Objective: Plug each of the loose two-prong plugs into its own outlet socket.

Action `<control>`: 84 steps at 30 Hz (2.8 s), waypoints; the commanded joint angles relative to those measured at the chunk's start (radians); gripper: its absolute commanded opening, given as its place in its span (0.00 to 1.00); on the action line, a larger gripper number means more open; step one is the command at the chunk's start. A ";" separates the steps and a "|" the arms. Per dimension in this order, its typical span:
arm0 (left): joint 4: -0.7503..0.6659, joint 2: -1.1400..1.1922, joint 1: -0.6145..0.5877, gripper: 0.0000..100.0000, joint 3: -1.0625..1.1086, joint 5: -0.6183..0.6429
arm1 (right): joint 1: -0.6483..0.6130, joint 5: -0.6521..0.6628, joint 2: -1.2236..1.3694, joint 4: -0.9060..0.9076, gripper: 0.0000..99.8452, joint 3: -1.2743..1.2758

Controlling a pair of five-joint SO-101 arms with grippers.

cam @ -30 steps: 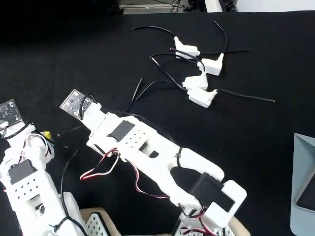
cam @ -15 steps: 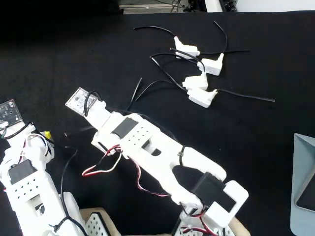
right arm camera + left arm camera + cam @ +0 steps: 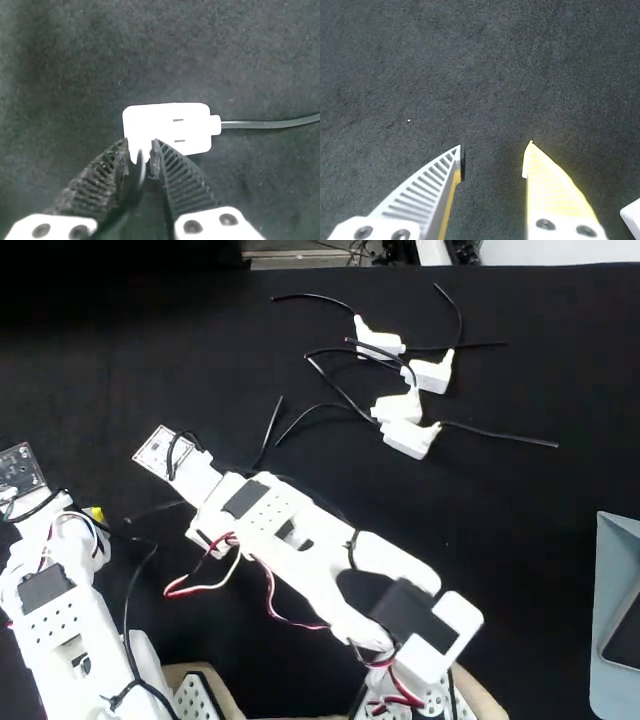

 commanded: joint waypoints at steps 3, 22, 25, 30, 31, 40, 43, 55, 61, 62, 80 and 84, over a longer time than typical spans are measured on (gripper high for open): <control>-0.014 -0.015 -0.010 0.20 -0.002 0.008 | 0.028 0.040 0.028 0.035 0.01 -0.028; -0.014 -0.015 -0.010 0.20 -0.001 0.006 | 0.620 0.319 -0.038 -0.081 0.01 -0.044; -0.014 -0.015 -0.008 0.20 -0.001 0.006 | 0.683 0.331 -0.038 -0.132 0.01 -0.045; -0.015 -0.015 -0.005 0.20 -0.001 0.006 | 0.710 0.322 -0.038 -0.057 0.06 -0.108; -0.015 -0.015 -0.005 0.20 -0.001 0.008 | 0.707 0.305 -0.038 -0.017 0.09 -0.127; -0.026 -0.015 -0.001 0.21 0.013 0.009 | 0.592 0.144 -0.137 0.428 0.13 -0.338; -0.051 -0.015 -0.001 0.21 0.025 0.009 | 0.532 0.144 -0.255 0.512 0.13 -0.323; 0.026 -0.054 0.136 0.20 -0.053 0.011 | 0.440 0.143 -0.792 0.628 0.13 -0.079; 0.206 -0.301 0.288 0.19 -0.153 0.011 | 0.442 0.074 -1.009 0.629 0.05 0.071; 0.219 -0.353 0.325 0.16 -0.150 0.011 | 0.442 0.058 -1.043 0.629 0.04 0.093; 0.290 -0.736 0.487 0.03 0.142 0.003 | 0.652 -0.054 -1.511 0.328 0.01 0.708; 0.296 -0.736 0.489 0.03 0.191 0.003 | 0.655 -0.060 -1.578 0.267 0.01 0.855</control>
